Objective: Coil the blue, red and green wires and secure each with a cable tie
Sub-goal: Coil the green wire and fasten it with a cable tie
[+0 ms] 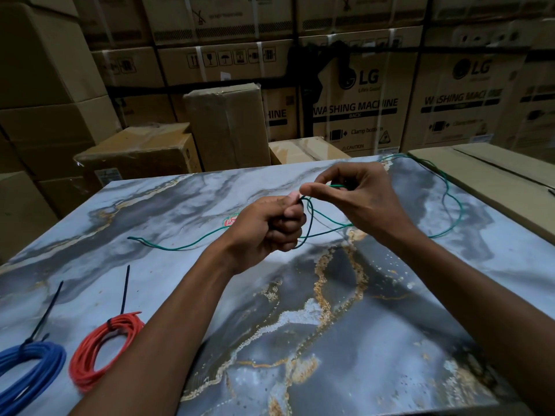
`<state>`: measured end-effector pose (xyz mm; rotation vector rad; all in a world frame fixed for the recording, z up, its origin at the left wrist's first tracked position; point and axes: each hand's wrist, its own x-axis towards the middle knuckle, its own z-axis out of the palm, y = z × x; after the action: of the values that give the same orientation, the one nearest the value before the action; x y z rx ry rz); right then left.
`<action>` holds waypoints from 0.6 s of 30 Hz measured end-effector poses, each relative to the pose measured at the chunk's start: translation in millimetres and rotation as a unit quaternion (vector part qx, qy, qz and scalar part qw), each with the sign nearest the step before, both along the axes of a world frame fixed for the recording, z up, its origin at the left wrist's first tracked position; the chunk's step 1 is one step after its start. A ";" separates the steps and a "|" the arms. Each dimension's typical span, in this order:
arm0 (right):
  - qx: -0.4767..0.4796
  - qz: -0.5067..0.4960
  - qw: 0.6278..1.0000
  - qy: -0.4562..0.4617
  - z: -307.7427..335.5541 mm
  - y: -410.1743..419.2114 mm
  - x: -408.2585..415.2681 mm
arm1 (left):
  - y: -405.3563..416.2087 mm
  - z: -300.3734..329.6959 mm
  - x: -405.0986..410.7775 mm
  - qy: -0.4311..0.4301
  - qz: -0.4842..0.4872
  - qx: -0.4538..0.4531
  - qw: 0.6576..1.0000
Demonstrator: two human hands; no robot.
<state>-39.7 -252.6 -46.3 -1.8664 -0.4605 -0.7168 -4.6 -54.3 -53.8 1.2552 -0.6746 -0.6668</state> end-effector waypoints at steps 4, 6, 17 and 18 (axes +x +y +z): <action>-0.048 -0.013 0.998 0.032 1.2 -12.1 2.8 | 4.6 5.6 2.5 0.063 0.018 -0.068 0.996; -0.050 0.000 0.997 0.061 2.0 -25.7 4.9 | 8.7 7.5 6.5 0.107 0.028 -0.119 0.987; 0.072 -0.084 0.994 -0.002 5.9 -48.1 16.5 | 4.7 4.3 5.2 0.113 0.025 -0.093 0.989; 0.073 -0.097 0.993 -0.011 6.5 -47.4 17.2 | 3.5 4.5 3.8 0.109 0.024 -0.084 0.990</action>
<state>-22.5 -300.0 -39.8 -1.7821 -0.2354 -0.8786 -0.8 -50.8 -49.2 1.0233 -0.5076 -0.6807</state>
